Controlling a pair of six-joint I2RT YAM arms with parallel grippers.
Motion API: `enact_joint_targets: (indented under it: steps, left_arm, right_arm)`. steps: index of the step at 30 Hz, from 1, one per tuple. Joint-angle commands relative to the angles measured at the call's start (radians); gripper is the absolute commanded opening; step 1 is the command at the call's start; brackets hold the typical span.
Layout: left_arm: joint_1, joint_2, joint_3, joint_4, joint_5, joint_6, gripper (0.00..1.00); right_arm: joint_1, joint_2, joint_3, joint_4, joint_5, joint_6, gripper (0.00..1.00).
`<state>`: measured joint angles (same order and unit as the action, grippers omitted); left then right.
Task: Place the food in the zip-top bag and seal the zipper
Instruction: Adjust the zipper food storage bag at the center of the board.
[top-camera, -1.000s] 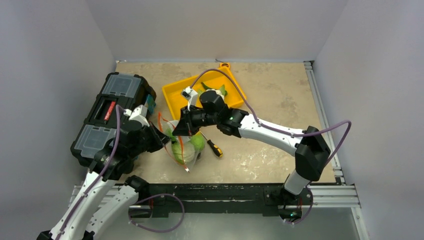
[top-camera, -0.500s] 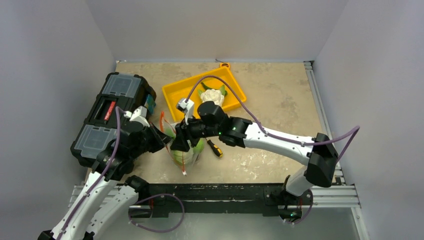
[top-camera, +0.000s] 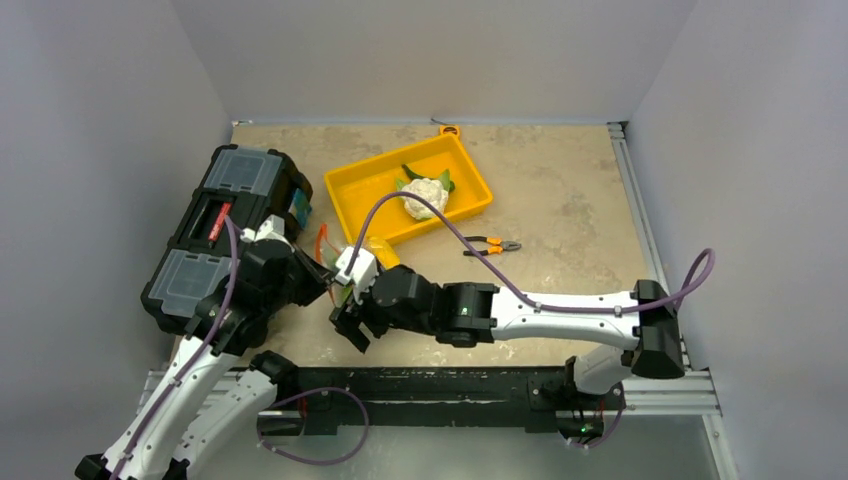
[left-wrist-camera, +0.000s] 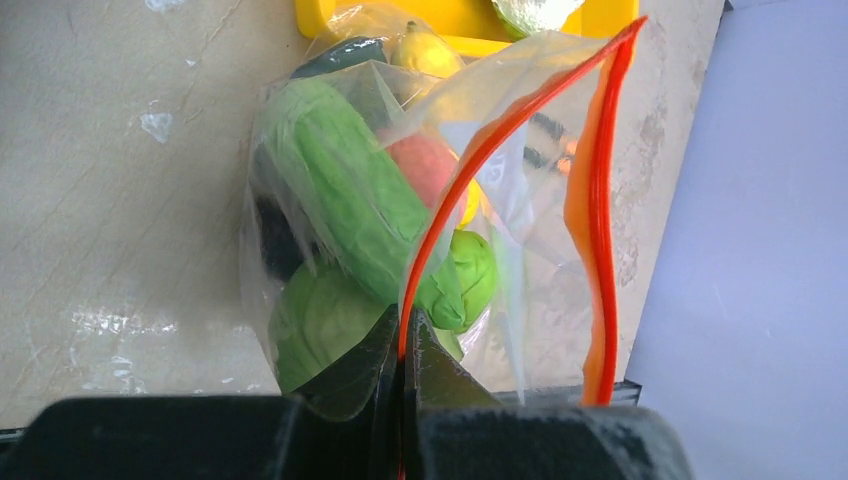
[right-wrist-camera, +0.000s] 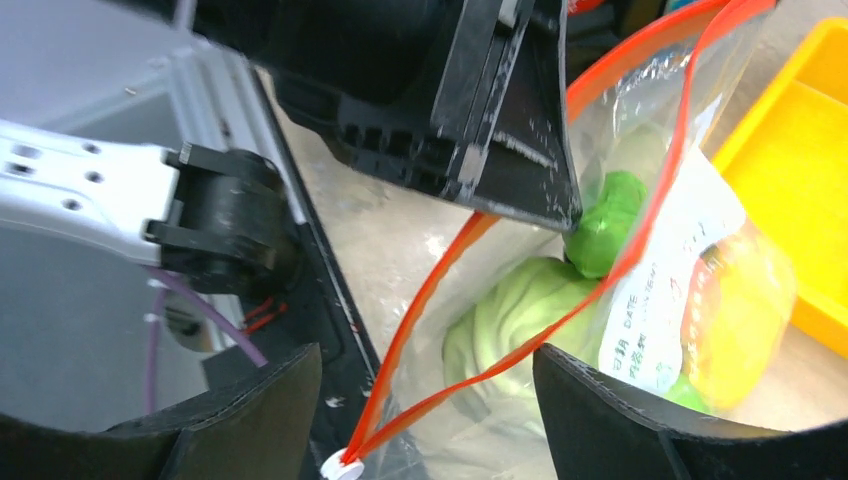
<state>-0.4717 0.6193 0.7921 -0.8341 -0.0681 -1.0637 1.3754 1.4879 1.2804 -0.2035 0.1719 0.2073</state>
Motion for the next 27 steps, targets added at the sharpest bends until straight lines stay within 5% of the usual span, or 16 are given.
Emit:
enact_joint_targets:
  steps: [1,6,12,18,22,27]
  left_arm:
    - [0.000,0.017,0.059,0.018,-0.006,-0.090,0.00]
    - [0.000,0.021,0.067,0.000,-0.009,-0.147,0.00]
    - [-0.001,0.037,0.075,-0.007,0.014,-0.198,0.00]
    - [0.000,0.015,0.052,-0.018,-0.004,-0.203,0.00]
    - [0.000,-0.005,0.051,-0.025,-0.038,-0.148,0.00]
    - [-0.001,-0.056,0.083,-0.066,-0.079,0.109,0.45]
  right_arm:
    - [0.053,0.045,0.028,-0.021,0.232,-0.046,0.77]
    - [0.128,0.092,0.060,-0.041,0.334,-0.054,0.77]
    - [0.209,0.184,0.123,-0.175,0.681,0.063,0.75]
    - [0.208,0.110,0.030,-0.070,0.582,0.029,0.41]
    - [0.207,0.058,-0.047,0.040,0.513,-0.063,0.00]
    - [0.134,-0.043,-0.157,0.170,0.331,-0.183,0.00]
